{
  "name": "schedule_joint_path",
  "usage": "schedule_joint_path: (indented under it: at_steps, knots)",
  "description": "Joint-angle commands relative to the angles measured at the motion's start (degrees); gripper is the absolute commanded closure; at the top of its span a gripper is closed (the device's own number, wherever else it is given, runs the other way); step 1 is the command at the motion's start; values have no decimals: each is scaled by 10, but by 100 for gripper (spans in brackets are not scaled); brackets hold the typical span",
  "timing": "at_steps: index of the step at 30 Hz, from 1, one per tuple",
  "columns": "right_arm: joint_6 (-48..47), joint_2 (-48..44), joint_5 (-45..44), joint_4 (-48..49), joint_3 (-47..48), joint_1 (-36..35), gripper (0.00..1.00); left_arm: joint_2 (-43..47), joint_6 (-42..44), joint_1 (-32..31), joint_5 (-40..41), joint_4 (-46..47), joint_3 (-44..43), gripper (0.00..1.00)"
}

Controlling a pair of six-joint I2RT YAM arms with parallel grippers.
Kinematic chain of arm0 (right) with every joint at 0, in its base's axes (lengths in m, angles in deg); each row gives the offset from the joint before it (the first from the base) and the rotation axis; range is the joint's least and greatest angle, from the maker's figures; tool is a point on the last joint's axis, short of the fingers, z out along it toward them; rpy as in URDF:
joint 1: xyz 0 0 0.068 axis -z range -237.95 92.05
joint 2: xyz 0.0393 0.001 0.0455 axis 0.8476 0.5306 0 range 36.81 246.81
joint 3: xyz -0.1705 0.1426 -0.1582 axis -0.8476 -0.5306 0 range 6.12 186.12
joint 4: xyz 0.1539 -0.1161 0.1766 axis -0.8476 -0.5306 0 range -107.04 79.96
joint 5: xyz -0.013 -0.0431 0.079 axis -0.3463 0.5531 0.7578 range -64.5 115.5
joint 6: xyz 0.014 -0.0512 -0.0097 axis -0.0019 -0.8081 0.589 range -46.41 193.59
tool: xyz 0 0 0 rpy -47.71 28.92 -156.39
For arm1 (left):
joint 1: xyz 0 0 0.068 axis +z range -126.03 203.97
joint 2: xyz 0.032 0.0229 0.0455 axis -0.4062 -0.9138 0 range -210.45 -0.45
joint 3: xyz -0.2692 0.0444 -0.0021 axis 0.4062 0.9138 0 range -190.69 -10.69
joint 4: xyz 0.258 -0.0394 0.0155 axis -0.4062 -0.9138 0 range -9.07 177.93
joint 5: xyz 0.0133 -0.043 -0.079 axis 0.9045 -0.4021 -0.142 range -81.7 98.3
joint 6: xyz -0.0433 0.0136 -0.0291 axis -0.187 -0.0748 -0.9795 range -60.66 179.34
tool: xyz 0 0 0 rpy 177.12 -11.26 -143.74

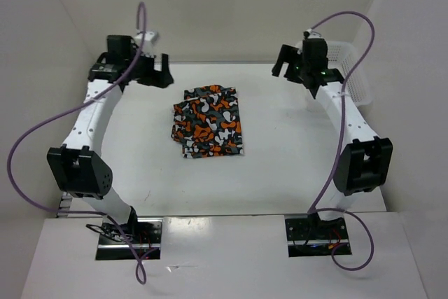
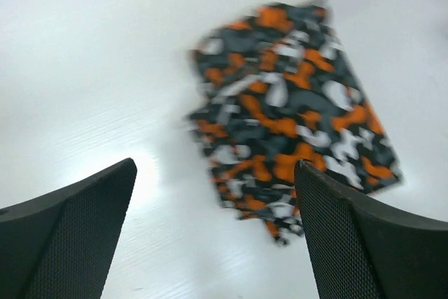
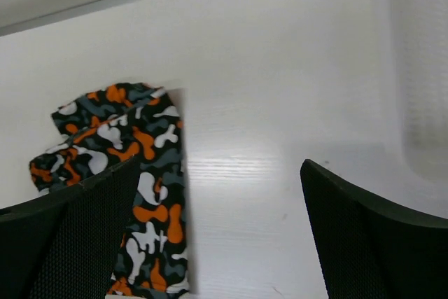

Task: Fold and stack the shorts
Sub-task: Fold the shorts

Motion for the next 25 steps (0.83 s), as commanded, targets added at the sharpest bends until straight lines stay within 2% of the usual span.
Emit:
schedule_joint_path:
  at_steps: [1, 2, 5, 10, 25]
  knots:
    - [-8, -77, 51, -40, -59, 52, 0, -12, 2, 105, -23, 14, 9, 0]
    - [-8, -91, 51, -40, -71, 63, 0, -12, 2, 145, -7, 14, 16, 0]
    - [-8, -133, 34, -51, -101, 109, 0, 1, 2, 188, 50, 27, 52, 0]
    - [-21, -163, -7, -65, -119, 139, 0, 32, 2, 193, 121, 47, 112, 0]
    - [-32, -157, 5, -65, -114, 139, 0, 46, 2, 204, 99, 52, 135, 0]
